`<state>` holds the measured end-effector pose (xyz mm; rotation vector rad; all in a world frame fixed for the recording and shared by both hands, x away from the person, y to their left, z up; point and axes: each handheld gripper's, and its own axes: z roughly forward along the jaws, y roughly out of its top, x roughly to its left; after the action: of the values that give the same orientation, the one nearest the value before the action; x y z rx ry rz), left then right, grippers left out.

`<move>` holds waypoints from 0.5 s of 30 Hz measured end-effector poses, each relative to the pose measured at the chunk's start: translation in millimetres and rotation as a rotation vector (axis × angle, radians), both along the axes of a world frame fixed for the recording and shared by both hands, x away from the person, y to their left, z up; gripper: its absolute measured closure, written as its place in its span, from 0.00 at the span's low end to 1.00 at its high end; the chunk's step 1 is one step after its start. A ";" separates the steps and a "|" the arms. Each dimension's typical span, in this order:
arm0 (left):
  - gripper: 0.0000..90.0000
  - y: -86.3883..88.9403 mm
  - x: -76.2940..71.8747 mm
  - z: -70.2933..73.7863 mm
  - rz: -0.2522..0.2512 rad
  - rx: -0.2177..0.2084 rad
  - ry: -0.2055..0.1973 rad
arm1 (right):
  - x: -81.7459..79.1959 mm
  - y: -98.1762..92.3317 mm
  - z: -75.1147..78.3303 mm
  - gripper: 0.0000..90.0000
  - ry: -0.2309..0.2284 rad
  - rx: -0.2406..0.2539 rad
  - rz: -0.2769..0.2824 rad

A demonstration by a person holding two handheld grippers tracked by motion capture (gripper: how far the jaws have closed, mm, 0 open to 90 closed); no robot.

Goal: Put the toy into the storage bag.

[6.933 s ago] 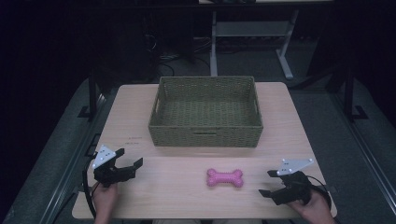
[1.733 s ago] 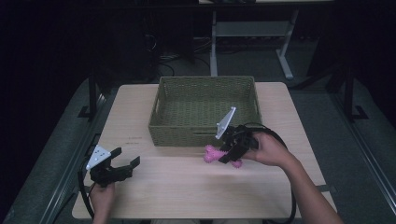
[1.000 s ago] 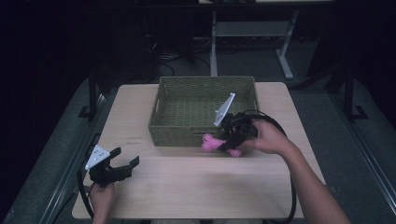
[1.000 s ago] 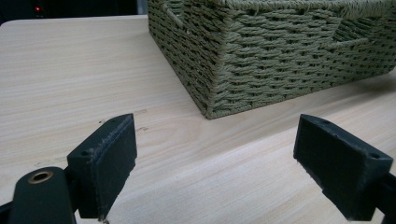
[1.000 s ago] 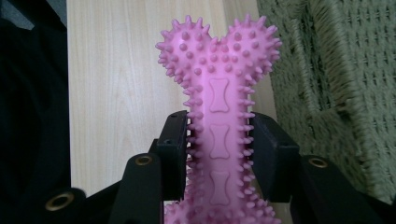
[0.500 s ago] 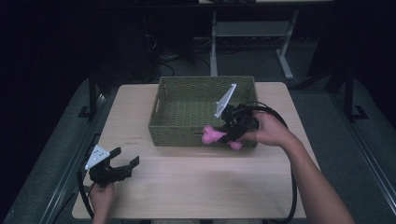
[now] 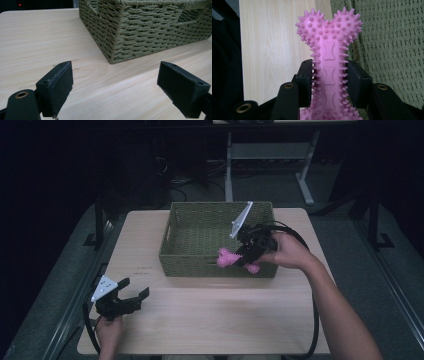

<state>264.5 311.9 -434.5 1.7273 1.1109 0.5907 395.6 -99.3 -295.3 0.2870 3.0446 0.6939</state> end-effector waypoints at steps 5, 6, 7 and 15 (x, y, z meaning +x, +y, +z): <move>0.14 0.4 -0.1 0.2 0.000 0.000 -0.001 | 6.0 -0.3 5.8 0.65 -0.005 -0.001 -0.009; 0.14 0.5 -0.1 0.2 0.000 0.000 -0.001 | 7.3 -0.6 7.0 0.65 -0.007 0.002 -0.013; 0.14 0.5 0.0 0.2 0.000 0.000 -0.001 | 8.4 -1.1 8.4 0.65 -0.007 0.001 -0.017; 0.14 1.0 0.1 0.3 -0.001 -0.001 -0.002 | 22.5 -2.2 10.4 0.65 -0.003 0.004 -0.033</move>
<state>264.6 312.9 -434.2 1.7261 1.1092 0.5909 418.1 -101.5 -284.9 0.3345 3.0288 0.6974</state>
